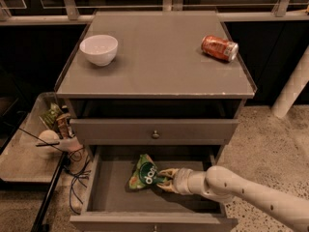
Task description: Place green rice chip bag into middle drawer
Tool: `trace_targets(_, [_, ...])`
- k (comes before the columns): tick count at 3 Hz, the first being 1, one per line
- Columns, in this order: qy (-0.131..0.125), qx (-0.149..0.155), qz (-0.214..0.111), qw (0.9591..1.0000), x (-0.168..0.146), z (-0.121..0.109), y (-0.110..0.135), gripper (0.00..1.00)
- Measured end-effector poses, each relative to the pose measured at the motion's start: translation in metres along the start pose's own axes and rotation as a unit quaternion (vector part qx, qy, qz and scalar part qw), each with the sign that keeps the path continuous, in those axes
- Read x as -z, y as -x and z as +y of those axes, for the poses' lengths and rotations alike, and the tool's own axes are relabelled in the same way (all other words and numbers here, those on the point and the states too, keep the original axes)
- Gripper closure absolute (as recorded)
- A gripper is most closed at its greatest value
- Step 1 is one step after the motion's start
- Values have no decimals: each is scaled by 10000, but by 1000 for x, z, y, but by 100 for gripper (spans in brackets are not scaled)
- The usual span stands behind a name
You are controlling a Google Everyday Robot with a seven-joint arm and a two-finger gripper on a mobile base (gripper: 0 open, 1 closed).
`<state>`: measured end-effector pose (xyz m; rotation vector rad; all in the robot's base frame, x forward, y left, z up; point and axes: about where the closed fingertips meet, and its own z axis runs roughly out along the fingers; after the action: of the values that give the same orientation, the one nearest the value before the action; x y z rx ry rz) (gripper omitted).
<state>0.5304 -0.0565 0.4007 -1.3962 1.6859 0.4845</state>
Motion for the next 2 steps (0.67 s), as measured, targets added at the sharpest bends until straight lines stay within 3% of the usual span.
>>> trace_targets(2, [0, 0, 0, 10000, 0, 0, 0, 36])
